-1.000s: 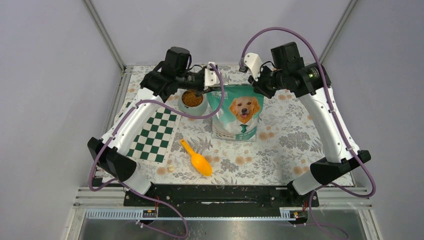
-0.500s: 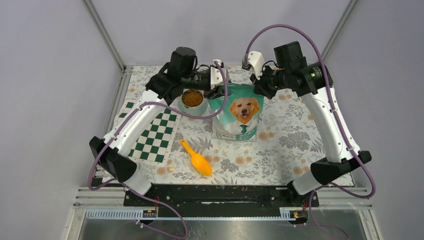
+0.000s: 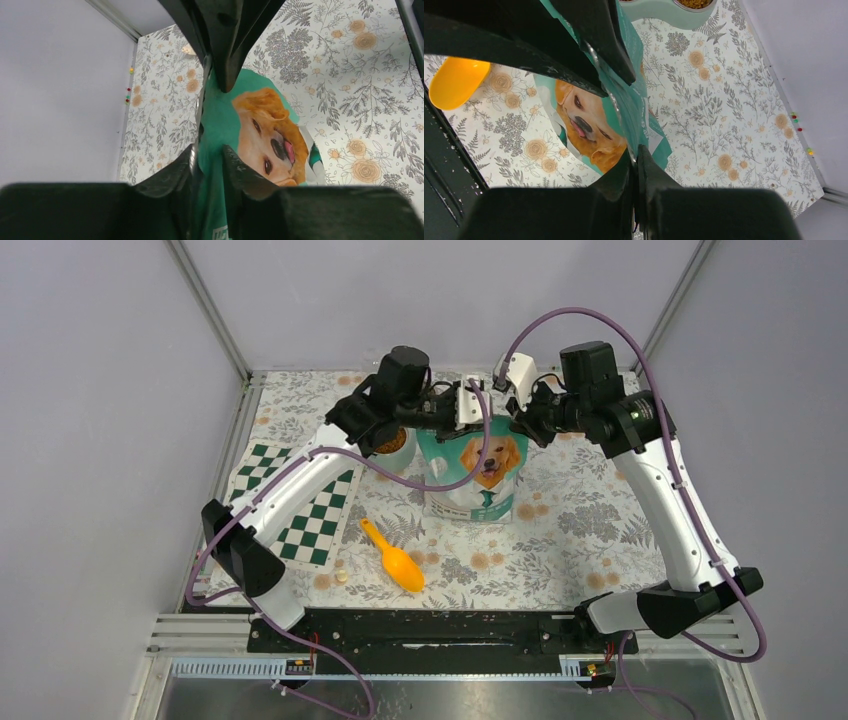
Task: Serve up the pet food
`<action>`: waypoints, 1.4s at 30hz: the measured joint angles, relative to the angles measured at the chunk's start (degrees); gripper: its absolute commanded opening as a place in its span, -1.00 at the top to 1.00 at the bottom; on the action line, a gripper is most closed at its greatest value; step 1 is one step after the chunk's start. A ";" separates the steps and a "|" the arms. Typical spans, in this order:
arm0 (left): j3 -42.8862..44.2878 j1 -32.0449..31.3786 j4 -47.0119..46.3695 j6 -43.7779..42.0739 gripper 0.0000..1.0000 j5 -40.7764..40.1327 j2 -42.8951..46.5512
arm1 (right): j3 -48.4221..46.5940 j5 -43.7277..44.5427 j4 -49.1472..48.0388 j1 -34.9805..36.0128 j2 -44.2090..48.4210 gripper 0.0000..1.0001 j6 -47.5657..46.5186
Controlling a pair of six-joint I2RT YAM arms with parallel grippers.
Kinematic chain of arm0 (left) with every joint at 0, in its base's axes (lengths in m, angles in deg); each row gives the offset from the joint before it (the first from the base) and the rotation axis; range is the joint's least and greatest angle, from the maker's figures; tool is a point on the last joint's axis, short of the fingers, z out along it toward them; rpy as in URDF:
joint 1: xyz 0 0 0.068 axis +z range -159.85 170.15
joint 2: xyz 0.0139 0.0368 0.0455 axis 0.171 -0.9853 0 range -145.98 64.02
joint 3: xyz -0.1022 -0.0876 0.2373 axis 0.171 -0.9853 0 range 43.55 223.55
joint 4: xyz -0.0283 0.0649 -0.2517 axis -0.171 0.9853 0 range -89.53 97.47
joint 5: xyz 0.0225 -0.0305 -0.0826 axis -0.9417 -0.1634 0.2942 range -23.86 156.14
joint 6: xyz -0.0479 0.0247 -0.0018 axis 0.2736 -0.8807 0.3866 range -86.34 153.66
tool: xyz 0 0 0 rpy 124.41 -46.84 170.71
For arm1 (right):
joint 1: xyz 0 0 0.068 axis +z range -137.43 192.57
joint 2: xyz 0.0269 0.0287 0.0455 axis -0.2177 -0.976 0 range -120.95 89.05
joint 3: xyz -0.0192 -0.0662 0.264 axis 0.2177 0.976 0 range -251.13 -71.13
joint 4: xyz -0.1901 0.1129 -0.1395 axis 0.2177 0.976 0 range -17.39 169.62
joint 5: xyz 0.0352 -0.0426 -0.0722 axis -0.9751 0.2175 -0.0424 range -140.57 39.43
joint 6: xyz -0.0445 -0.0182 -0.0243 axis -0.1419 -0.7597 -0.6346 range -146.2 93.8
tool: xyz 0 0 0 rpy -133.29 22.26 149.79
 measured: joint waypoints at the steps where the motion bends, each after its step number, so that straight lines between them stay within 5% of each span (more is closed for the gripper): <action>1: 0.07 -0.42 0.02 -0.13 0.85 -0.37 -0.04 | 0.33 -0.11 -0.24 -0.02 0.26 1.00 -0.13; 2: 0.09 -0.72 0.00 -0.17 1.00 -0.87 -0.09 | 0.37 -0.13 -0.28 -0.02 0.33 1.00 -0.17; 8: 0.66 -1.81 1.31 -3.15 1.00 -3.13 -0.31 | 0.44 -0.15 -0.48 -0.07 0.35 1.00 -0.44; 13: 1.01 -2.16 1.66 -4.26 0.27 -5.11 -0.31 | 0.44 -0.17 -0.48 -0.07 0.35 1.00 -0.44; 21: 1.01 -2.56 0.50 -3.43 0.14 -5.51 -0.31 | 0.42 -0.57 -0.57 -0.15 0.35 1.00 0.04; 32: 1.16 -3.32 -0.04 -2.45 0.43 -5.51 -0.42 | 0.42 -1.42 -0.55 -0.26 0.35 1.00 0.09; 38: 1.38 -3.37 -0.28 -2.14 1.00 -5.86 -0.79 | 0.57 -1.38 -0.87 -0.52 0.44 1.00 0.76; 42: 1.38 -3.65 0.33 -3.04 1.00 -6.75 -0.79 | 2.45 -0.66 -3.10 -0.50 1.40 1.00 1.79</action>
